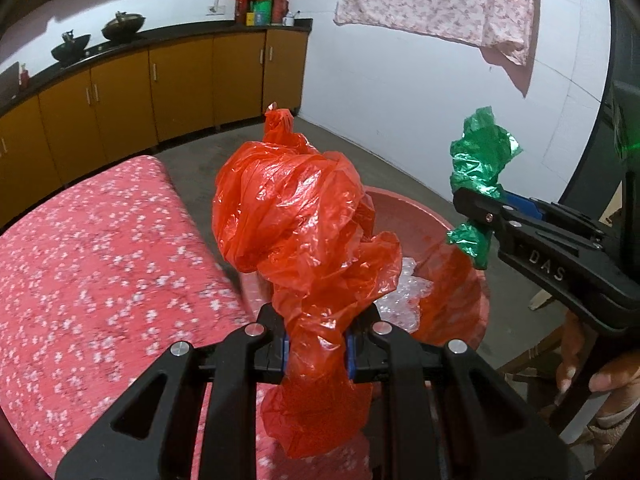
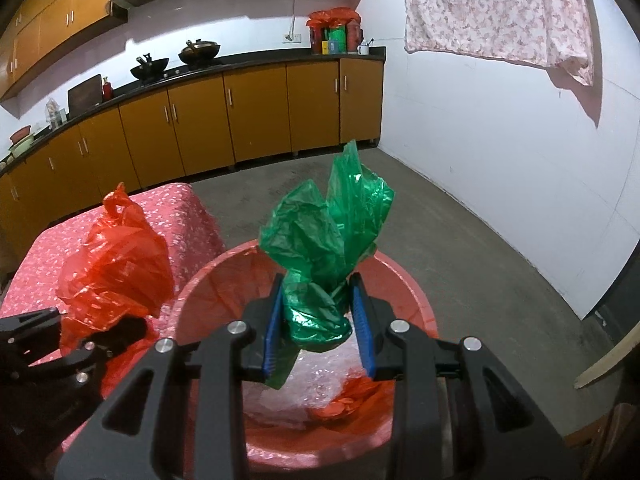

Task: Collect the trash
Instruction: 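Carry the red and green bags over the orange basket with both tools, then open both tools to drop the red and green bags into the basket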

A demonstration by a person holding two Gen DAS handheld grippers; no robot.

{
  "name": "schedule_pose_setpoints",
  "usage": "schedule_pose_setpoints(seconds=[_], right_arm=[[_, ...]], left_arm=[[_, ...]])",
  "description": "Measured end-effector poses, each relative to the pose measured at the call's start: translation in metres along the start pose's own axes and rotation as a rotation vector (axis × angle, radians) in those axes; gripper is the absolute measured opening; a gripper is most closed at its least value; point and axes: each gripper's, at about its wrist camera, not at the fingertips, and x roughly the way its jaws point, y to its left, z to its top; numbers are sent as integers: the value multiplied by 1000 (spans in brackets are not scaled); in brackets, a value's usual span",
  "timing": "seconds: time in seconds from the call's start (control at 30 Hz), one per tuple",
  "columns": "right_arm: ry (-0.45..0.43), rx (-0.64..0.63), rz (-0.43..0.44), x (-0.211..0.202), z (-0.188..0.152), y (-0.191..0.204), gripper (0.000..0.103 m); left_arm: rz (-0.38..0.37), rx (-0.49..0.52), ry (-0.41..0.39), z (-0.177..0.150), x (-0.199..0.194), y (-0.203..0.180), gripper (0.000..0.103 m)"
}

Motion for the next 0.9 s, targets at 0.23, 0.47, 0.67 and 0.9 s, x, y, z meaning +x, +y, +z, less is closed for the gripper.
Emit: schedule_pose_setpoints(seconds=[0.23,0.47,0.67,0.9], right_arm=[[11,2,12,9,-1,-5,32],[13,14,42,19,2,-11,34],[1,34,57,20,5,-13,45],[-17,66,44,14,2,-21,52]], left_arm=[[-33,4,32,2,22,-9,19],[-36,-7,52,4,37,-15,21],[-32,-10,60,4,43,-15,47],[-5,-57,50,1,36,0,58]])
